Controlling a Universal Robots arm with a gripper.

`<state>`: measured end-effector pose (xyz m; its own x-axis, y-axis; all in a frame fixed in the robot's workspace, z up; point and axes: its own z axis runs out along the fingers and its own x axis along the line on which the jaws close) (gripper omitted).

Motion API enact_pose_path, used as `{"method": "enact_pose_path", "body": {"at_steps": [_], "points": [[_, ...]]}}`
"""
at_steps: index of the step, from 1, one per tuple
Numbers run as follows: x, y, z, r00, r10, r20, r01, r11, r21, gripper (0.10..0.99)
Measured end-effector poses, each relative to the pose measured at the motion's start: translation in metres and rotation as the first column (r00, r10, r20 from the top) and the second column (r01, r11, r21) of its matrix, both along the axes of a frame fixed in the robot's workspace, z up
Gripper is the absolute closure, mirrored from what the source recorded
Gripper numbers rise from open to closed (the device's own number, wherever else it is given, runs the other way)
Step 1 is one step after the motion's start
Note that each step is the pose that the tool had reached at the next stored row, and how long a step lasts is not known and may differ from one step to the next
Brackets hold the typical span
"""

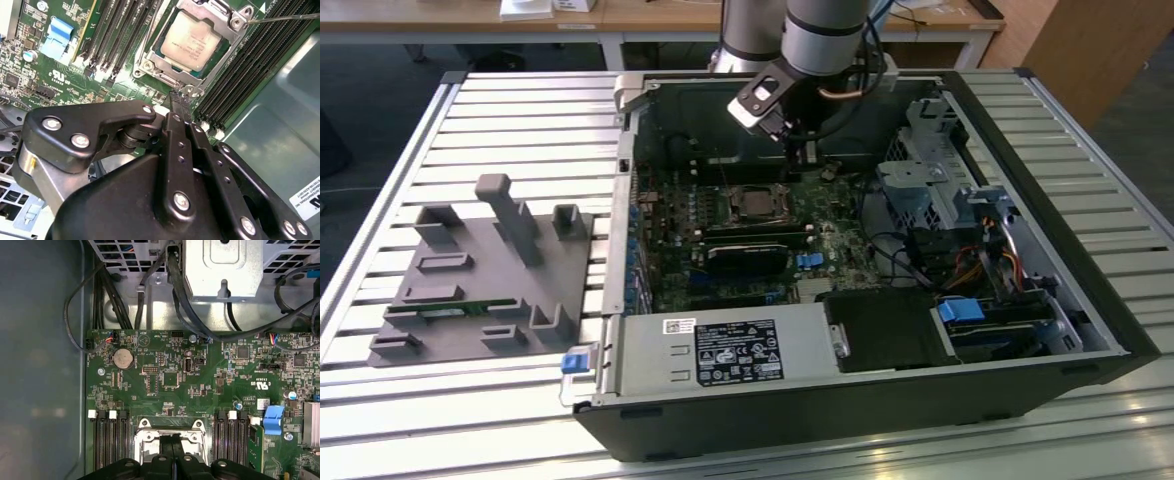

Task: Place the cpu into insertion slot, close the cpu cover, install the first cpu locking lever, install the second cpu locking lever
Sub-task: 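Close the cpu cover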

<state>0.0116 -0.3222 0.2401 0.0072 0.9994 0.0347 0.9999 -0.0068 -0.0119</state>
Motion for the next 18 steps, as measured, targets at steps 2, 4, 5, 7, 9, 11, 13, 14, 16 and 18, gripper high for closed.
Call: {"method": "enact_pose_path", "body": {"at_steps": [2,4,5,7,9,11,13,14,16,18], "points": [[-0.0011,0.0000,-0.0001,1.0000,0.000,0.0000,0.000,1.0000,0.000,0.980],[-0.0021,0.0000,-0.0003,1.0000,0.000,0.0001,0.000,1.0000,0.000,0.980],[-0.0026,0.0000,-0.0004,1.0000,0.000,0.0000,0.000,1.0000,0.000,0.980],[-0.0036,0.0000,-0.0005,1.0000,0.000,0.0000,0.000,1.0000,0.000,0.980],[-0.0048,0.0000,-0.0006,1.0000,0.000,0.0000,0.000,1.0000,0.000,0.980],[-0.0064,0.0000,-0.0008,1.0000,0.000,0.0000,0.000,1.0000,0.000,0.980],[-0.0081,0.0000,-0.0009,1.0000,0.000,0.0000,0.000,1.0000,0.000,0.980],[-0.0088,0.0000,-0.0010,1.0000,0.000,0.0000,0.000,1.0000,0.000,0.980],[-0.0103,0.0000,-0.0011,1.0000,0.000,0.0001,0.000,1.0000,0.000,0.980],[-0.0118,0.0000,-0.0012,1.0000,0.000,0.0000,0.000,1.0000,0.000,0.980]]}}
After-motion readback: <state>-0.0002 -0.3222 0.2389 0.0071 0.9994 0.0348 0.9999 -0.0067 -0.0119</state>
